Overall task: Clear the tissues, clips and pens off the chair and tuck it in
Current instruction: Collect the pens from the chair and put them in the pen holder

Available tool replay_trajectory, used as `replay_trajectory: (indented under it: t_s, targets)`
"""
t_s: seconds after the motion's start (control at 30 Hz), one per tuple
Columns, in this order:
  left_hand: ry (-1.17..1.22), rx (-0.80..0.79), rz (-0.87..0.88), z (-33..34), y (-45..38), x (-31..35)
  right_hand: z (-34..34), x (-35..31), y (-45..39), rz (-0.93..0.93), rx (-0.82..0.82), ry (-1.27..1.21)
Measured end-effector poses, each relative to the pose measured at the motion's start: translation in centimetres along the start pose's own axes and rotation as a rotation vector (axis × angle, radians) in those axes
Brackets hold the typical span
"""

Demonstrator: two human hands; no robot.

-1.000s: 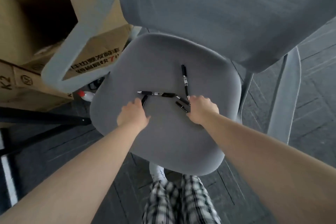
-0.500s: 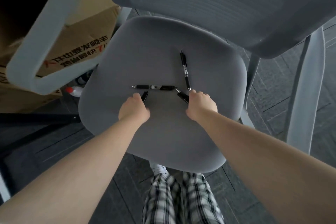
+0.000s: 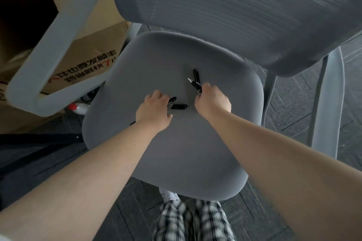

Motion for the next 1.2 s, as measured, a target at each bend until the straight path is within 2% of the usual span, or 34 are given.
replay_trajectory:
  t_s: [0.13, 0.33, 0.47, 0.6, 0.73, 0.87, 1.03, 1.2]
  targets:
    - [-0.065, -0.015, 0.018, 1.2, -1.4, 0.8, 1.1, -0.9, -1.8, -0.015, 0.022, 0.041]
    - [-0.111, -0.005, 0.063, 2.1, -1.8, 1.4, 2.4, -0.2, -3.1, 0.056, -0.039, 0.001]
    - [-0.053, -0.022, 0.009, 2.1, -1.0, 0.6, 2.4, 0.2, -2.9, 0.08, -0.064, -0.041]
    - [0.091, -0.08, -0.103, 1.3, -0.1, -0.9, 1.6, 0.6, -1.7, 0.072, -0.105, 0.021]
    - [0.202, -0.107, -0.196, -1.4, 1.4, -1.6, -0.3, 0.5, -0.4, -0.005, -0.093, 0.054]
    - [0.266, -0.021, -0.295, -5.4, 3.8, -2.1, -3.4, -0.2, 1.1, -0.126, -0.066, 0.083]
    - [0.242, 0.078, -0.317, -10.5, 7.6, -2.3, -6.8, -1.9, 3.5, -0.241, -0.056, 0.116]
    - [0.236, 0.14, -0.339, -14.4, 12.1, -3.2, -9.3, -4.7, 7.6, -0.387, -0.112, 0.098]
Point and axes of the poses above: each hand's wrist, its own y-axis away from the middle knuckle, its own z-axis out of the palm, x = y × z, the point moved 4 cm from there along -y, towards the middle knuckle, and after that the axes turned 5 degrees about x, right-handed, at the moved point
